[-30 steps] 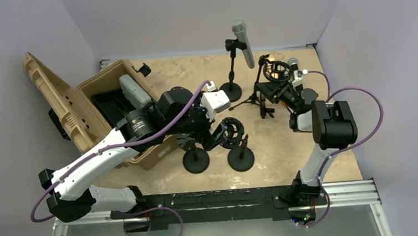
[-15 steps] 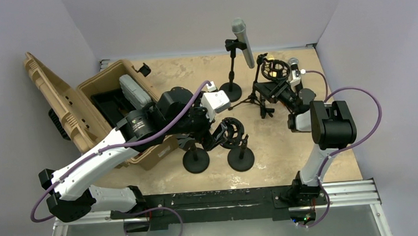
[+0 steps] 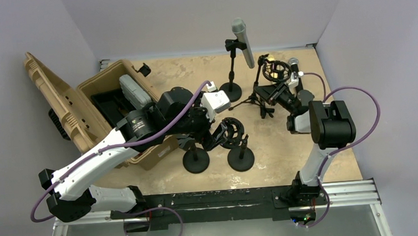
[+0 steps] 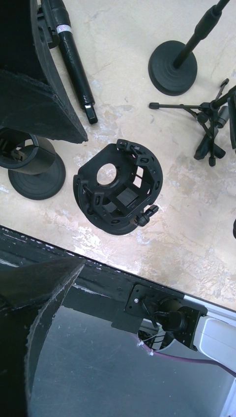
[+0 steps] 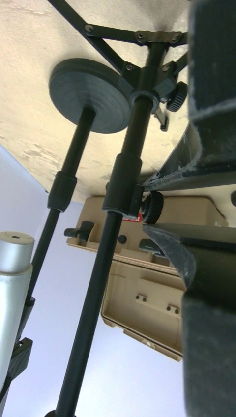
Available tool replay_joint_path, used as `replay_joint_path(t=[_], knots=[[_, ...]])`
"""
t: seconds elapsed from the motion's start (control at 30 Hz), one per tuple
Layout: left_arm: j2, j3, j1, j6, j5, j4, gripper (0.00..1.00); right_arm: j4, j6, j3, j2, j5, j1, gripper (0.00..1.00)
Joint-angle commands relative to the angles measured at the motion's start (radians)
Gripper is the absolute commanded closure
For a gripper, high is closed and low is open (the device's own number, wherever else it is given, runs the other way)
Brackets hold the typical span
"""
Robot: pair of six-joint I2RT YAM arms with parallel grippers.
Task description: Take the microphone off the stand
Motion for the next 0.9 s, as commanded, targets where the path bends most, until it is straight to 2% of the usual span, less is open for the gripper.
replay_joint_path(t=[0.0, 0.1, 0.4, 0.6, 0.7, 0.87], knots=[[-0.017, 0.008, -0.008, 0.025, -0.004, 0.014, 0.16, -0.024, -0.066, 0.044, -0.006, 0.038, 0.003, 0.82], [-0.017, 0.008, -0.008, 0.024, -0.006, 0.014, 0.16, -0.182, -0.189, 0.051, -0.045, 0.074, 0.004, 1.0], [-0.019, 0.011, -0.008, 0.024, 0.005, 0.015, 0.16, -0.672, -0.513, -0.015, -0.271, 0.238, 0.004, 1.0], [-0.018, 0.013, -0.01, 0.024, 0.012, 0.013, 0.16, -0.888, -0.559, -0.055, -0.413, 0.419, 0.068, 1.0], [-0.018, 0.015, -0.01, 0.024, 0.021, 0.013, 0.16, -0.949, -0.555, -0.039, -0.449, 0.488, 0.137, 1.0], [-0.021, 0.016, -0.011, 0.024, 0.013, 0.01, 0.16, -1.003, -0.551, -0.022, -0.478, 0.531, 0.164, 1.0]])
